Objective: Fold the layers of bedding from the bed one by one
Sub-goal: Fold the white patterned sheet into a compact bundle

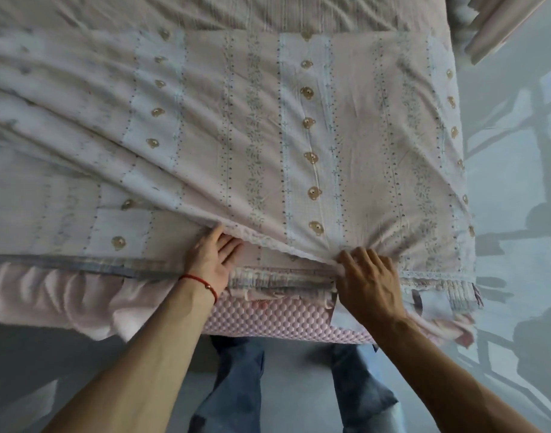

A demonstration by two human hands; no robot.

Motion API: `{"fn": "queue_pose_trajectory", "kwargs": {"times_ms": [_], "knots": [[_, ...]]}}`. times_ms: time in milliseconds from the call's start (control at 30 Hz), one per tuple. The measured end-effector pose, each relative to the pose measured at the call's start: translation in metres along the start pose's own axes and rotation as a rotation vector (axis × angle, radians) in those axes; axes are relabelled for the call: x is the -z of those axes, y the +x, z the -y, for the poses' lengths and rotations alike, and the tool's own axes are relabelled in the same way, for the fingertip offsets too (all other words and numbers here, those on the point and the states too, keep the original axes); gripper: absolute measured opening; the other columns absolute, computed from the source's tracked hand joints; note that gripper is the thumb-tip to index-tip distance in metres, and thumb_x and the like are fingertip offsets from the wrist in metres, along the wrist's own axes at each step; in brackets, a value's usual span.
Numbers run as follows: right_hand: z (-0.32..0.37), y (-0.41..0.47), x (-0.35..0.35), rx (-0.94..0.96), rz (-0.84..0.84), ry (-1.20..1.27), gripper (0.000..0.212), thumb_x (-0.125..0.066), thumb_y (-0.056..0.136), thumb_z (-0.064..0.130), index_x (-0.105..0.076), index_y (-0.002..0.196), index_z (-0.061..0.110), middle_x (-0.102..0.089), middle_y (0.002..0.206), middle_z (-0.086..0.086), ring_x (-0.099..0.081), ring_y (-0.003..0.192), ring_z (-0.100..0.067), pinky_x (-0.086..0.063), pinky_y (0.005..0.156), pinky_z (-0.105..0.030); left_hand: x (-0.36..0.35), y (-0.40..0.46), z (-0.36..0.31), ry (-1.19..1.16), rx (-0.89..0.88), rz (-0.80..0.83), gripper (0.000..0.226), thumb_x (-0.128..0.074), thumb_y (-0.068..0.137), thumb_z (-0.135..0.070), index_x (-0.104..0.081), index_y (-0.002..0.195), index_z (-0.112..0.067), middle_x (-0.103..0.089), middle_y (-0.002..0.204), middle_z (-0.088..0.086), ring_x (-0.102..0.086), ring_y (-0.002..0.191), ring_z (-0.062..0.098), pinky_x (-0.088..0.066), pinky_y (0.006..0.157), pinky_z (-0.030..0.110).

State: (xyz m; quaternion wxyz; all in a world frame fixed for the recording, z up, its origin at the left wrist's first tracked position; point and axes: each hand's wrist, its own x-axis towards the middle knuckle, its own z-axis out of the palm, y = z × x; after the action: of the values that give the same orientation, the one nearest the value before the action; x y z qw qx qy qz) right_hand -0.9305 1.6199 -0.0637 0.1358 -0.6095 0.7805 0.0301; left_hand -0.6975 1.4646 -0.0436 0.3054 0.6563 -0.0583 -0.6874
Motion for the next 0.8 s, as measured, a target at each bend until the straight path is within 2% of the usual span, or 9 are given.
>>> {"fn": "queue_pose_trajectory", "kwargs": {"times_ms": [100,167,233,300,367,400,467,600,800], "knots": [[0.022,0.013,0.027,-0.038,0.155,-0.058,0.018,-0.065,0.085,0.037,-0.063,0.091,0.020,-0.061,0.076,0.005,-0.057,0.064,-0.013,-0.052,0.072,-0.031,0.019,0.018,-0.036,-0.244,-0.056,0.026,0.028,-0.052,0.102,-0.038,-0.063,0.107,-0.013,-0.065,0.119,0.007,-0.059,0.110,0.020,-0.048,0.098,0.037],[0.039,0.031,0.050,-0.034,0.259,-0.110,0.029,-0.056,0.092,0.039,-0.049,0.070,0.021,-0.048,0.061,0.009,-0.049,0.056,-0.009,-0.047,0.067,-0.027,0.026,0.023,-0.046,-0.248,-0.051,0.052,0.028,-0.052,0.102,-0.038,-0.063,0.106,-0.013,-0.068,0.113,0.006,-0.061,0.107,0.021,-0.051,0.087,0.038],[0.061,0.052,0.068,-0.021,0.299,-0.123,0.037,-0.051,0.095,0.040,-0.039,0.065,0.021,-0.045,0.063,0.007,-0.053,0.066,-0.014,-0.043,0.074,-0.031,0.030,0.025,-0.044,-0.184,-0.068,0.044,0.023,-0.054,0.101,-0.036,-0.063,0.103,-0.014,-0.069,0.102,0.005,-0.064,0.095,0.020,-0.055,0.069,0.034],[0.089,0.073,0.075,0.016,0.209,-0.033,0.026,-0.051,0.095,0.035,-0.049,0.076,0.018,-0.048,0.074,0.001,-0.054,0.077,-0.020,-0.043,0.079,-0.035,0.035,0.021,-0.042,-0.115,-0.138,-0.035,0.016,-0.058,0.101,-0.031,-0.063,0.099,-0.016,-0.066,0.090,0.004,-0.063,0.081,0.018,-0.055,0.058,0.028],[0.120,0.092,0.072,0.078,0.118,0.119,0.028,-0.051,0.096,0.034,-0.059,0.116,0.014,-0.060,0.108,-0.008,-0.060,0.099,-0.026,-0.049,0.089,-0.042,0.043,0.013,-0.032,-0.037,-0.219,-0.153,0.017,-0.064,0.098,-0.030,-0.063,0.097,-0.013,-0.061,0.088,0.009,-0.061,0.078,0.021,-0.057,0.060,0.029],[0.134,0.103,0.067,0.115,0.131,0.164,0.043,-0.051,0.097,0.037,-0.051,0.135,0.018,-0.055,0.134,-0.011,-0.056,0.119,-0.031,-0.048,0.099,-0.049,0.048,0.008,-0.026,-0.019,-0.240,-0.212,0.018,-0.067,0.097,-0.028,-0.063,0.095,-0.010,-0.061,0.089,0.012,-0.064,0.079,0.024,-0.059,0.064,0.032],[0.154,0.123,0.051,0.141,0.230,0.178,0.072,-0.058,0.096,0.050,-0.024,0.157,0.028,-0.016,0.167,-0.014,-0.021,0.152,-0.039,-0.028,0.116,-0.062,0.062,-0.002,-0.014,0.010,-0.235,-0.280,0.017,-0.068,0.096,-0.021,-0.063,0.093,-0.005,-0.068,0.093,0.017,-0.072,0.085,0.032,-0.062,0.068,0.036],[0.167,0.143,0.004,0.092,0.364,0.133,0.115,-0.072,0.084,0.061,0.007,0.162,0.031,0.025,0.166,-0.018,0.019,0.151,-0.047,-0.004,0.116,-0.076,0.082,0.005,-0.025,0.095,-0.085,-0.212,0.016,-0.065,0.096,-0.009,-0.060,0.102,0.005,-0.069,0.101,0.028,-0.073,0.085,0.036,-0.063,0.062,0.034],[0.183,0.150,-0.009,0.032,0.394,0.048,0.121,-0.080,0.080,0.047,0.005,0.160,0.016,0.028,0.160,-0.030,0.020,0.145,-0.059,-0.004,0.109,-0.083,0.099,0.040,-0.090,0.100,0.130,-0.046,0.031,-0.066,0.096,-0.030,-0.056,0.121,-0.014,-0.060,0.114,0.014,-0.063,0.107,0.029,-0.056,0.095,0.042]]}}
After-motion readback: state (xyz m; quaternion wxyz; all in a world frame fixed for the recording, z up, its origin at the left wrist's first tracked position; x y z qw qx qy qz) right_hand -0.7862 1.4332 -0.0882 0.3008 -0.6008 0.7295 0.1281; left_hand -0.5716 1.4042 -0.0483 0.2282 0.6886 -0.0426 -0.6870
